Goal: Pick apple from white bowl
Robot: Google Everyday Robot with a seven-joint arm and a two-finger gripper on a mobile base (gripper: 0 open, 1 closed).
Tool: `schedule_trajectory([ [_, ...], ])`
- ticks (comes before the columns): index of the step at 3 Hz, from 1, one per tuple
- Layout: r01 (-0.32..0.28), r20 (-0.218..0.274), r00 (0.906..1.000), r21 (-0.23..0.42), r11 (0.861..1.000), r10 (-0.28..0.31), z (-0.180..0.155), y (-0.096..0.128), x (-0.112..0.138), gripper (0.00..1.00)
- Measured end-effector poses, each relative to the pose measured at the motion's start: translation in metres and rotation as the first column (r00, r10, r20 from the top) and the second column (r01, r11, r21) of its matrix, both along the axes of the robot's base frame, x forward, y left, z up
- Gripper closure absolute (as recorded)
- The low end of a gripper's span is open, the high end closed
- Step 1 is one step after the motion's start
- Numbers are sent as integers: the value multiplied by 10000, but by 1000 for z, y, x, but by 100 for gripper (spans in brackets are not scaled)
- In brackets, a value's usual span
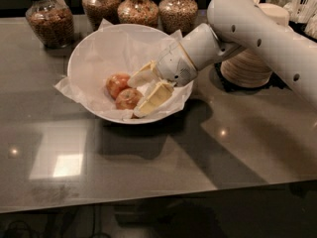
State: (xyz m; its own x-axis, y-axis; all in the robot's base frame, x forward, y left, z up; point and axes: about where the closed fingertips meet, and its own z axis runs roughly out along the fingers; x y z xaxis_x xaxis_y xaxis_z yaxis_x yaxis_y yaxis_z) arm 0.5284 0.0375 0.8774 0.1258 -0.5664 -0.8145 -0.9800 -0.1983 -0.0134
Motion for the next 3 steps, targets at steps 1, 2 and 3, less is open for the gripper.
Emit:
schedule_trajectory([
  [1, -295, -151, 9995, -74, 9995, 294, -3, 10, -1, 38],
  [2, -533, -275, 9982, -119, 9985, 530, -5, 19, -2, 39],
  [3, -697, -385, 9969, -225, 9973, 688, -10, 27, -1, 40],
])
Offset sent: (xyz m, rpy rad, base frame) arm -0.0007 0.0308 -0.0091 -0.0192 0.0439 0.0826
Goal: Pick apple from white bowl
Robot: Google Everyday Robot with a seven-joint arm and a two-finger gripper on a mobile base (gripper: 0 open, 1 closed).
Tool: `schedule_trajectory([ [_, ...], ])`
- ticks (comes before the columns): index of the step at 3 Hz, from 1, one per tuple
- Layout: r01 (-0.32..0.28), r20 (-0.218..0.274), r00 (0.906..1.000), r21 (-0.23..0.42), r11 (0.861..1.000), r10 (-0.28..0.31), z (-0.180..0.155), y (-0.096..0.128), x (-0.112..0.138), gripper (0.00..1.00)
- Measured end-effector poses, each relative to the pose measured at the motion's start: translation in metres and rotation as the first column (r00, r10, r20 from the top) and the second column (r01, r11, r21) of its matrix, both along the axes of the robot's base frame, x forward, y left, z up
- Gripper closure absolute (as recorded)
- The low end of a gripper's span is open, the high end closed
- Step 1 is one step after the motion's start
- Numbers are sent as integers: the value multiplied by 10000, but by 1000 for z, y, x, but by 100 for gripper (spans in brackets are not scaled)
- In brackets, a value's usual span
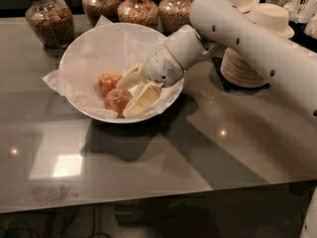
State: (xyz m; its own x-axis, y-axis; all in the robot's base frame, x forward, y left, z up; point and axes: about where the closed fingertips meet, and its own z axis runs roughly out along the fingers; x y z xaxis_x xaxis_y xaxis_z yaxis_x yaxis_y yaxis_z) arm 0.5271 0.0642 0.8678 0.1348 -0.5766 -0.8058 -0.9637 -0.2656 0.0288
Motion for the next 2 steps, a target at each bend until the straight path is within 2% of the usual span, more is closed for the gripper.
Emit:
schedule_trajectory([
  [1, 2, -1, 10000, -3, 10000, -2, 1, 0, 0, 41],
  [2, 103, -27, 9999, -114, 9999, -104, -5, -3, 3, 60],
])
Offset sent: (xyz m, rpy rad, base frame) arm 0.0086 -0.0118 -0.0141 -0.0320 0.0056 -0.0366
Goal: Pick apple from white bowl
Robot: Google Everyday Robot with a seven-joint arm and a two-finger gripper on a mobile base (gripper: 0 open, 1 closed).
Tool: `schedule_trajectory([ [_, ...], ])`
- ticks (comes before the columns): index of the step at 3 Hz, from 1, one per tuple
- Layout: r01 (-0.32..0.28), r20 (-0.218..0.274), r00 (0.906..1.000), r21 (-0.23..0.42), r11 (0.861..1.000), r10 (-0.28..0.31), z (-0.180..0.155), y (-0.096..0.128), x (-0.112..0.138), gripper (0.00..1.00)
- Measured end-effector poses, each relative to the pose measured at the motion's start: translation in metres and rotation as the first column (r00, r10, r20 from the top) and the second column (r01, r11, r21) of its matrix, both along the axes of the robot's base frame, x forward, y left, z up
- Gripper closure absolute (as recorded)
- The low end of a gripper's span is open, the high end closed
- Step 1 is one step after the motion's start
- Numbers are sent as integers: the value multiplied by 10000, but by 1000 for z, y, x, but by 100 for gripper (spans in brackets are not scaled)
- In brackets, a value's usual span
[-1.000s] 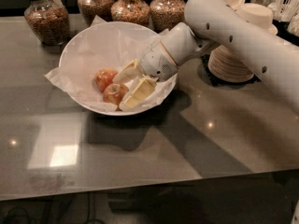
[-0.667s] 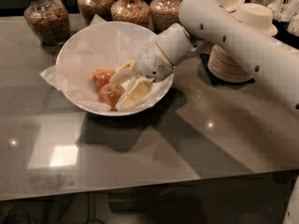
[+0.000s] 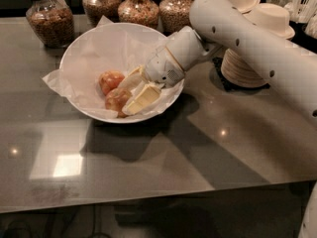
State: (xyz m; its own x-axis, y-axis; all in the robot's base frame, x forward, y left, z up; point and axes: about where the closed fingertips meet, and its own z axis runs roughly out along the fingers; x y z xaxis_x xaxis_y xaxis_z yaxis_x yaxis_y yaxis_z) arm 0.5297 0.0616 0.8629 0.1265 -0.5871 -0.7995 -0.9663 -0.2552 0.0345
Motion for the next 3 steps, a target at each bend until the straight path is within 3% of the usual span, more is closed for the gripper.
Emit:
schedule_trajectory([
  [1, 0, 0, 10000, 0, 10000, 0, 0, 0, 0, 83],
  [2, 0, 0, 10000, 0, 10000, 0, 0, 0, 0, 100],
  [3, 88, 114, 9999, 111, 9999, -89, 6, -2, -3, 100],
])
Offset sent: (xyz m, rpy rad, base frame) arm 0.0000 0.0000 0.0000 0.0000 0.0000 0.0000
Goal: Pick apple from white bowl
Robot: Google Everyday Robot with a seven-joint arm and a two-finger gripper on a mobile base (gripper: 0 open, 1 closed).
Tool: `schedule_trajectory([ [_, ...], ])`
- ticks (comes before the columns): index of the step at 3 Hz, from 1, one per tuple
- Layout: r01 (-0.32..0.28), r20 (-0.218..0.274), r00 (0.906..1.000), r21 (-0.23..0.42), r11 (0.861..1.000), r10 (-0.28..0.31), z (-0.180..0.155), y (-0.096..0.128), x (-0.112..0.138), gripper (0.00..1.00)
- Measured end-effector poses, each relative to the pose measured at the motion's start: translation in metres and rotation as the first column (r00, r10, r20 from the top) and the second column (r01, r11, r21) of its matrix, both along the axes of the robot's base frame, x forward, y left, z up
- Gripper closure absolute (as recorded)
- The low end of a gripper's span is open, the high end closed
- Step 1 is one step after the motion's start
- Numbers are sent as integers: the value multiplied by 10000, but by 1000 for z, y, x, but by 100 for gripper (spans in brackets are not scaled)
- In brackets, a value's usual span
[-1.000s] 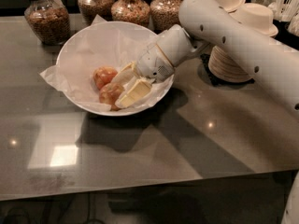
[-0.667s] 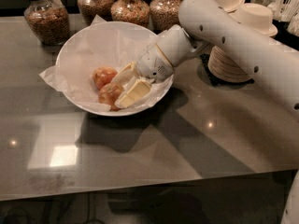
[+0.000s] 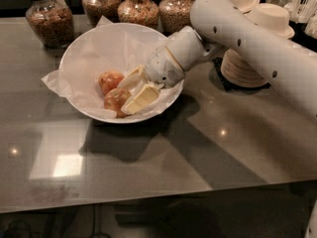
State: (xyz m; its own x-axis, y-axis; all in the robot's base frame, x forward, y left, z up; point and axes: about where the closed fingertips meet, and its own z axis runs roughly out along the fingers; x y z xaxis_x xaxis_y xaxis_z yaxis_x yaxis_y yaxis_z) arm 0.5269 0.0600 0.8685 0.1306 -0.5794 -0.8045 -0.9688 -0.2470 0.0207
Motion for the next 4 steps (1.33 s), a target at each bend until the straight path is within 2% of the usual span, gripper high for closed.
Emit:
schedule_trajectory([
  [1, 439, 471, 9978, 369, 9984, -456, 25, -14, -9, 100],
  [2, 893, 1140, 9885, 908, 9919, -994, 60, -32, -22, 100],
  [3, 968, 1165, 9874, 923, 9910, -1073, 61, -36, -23, 84],
  [4, 967, 1165, 9874, 923, 9910, -1072, 61, -36, -23, 63],
])
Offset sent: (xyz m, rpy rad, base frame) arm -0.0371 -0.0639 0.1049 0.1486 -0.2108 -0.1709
